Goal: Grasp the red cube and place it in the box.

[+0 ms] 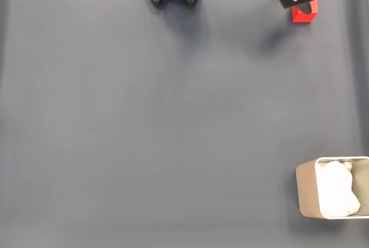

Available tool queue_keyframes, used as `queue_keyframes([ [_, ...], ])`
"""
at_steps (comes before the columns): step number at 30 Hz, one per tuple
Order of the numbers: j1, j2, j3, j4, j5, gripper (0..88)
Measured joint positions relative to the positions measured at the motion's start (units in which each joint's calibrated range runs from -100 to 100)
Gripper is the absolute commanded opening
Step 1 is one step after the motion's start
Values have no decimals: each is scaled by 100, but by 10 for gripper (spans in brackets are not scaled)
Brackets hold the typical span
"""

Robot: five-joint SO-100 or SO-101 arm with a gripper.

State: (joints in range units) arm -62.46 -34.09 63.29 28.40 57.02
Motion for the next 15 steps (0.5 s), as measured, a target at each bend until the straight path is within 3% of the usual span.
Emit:
queue_keyframes([
  [15,89,495,217,-676,39,392],
])
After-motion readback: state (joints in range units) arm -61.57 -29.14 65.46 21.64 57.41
